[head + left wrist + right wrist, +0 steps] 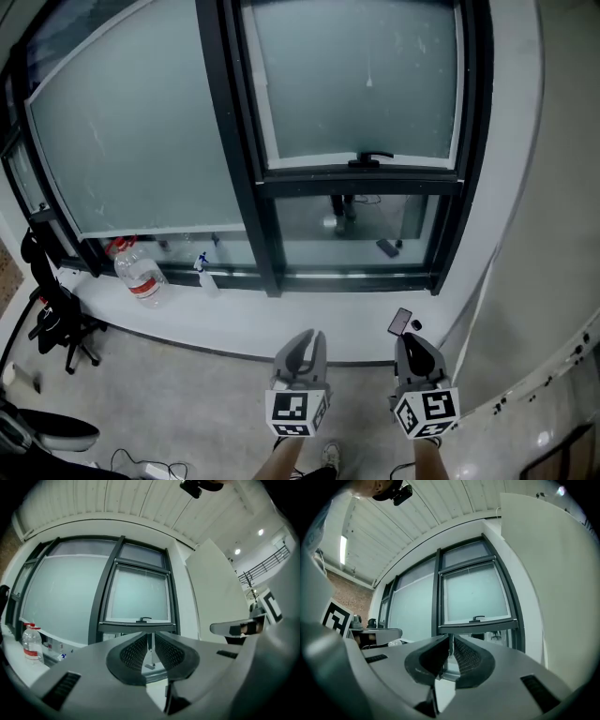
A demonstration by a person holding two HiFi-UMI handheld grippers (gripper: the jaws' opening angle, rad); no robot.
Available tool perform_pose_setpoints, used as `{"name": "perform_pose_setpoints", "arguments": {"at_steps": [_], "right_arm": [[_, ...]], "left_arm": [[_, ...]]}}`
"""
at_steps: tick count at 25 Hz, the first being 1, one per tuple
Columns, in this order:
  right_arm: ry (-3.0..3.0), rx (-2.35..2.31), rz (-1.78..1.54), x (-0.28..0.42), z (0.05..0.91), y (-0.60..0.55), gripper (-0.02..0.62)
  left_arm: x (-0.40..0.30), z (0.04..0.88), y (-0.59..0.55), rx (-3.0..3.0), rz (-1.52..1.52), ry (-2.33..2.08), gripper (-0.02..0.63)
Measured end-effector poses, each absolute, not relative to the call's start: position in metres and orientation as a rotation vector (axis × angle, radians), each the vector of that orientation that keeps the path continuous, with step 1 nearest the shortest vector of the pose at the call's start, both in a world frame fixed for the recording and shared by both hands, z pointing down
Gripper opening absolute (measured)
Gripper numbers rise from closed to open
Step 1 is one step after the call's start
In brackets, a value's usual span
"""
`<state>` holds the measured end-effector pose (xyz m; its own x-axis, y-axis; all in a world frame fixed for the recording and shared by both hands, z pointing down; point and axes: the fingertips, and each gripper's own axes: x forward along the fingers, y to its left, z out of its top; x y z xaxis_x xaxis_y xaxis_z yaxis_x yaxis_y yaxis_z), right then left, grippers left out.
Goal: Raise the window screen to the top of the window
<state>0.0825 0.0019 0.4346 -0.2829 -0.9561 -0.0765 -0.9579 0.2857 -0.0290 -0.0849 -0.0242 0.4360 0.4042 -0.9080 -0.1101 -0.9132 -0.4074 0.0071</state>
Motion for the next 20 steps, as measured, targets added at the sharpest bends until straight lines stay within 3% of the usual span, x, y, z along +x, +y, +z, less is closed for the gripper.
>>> {"name": "perform_pose_setpoints", "arguments": {"at_steps": [9, 20], "right_arm": [[2.416, -1.888, 0.050, 0.103, 0.437, 0.102, 0.005], [2.370, -1.902, 0.022, 0.102, 0.427, 0.128, 0.005]], "left_arm": [[-0.071, 0.435, 0.072, -2.580, 0.135, 1.739, 0.052], [-0.076, 0.429, 0.090, -2.595, 0.147, 1.709, 0.052]]}}
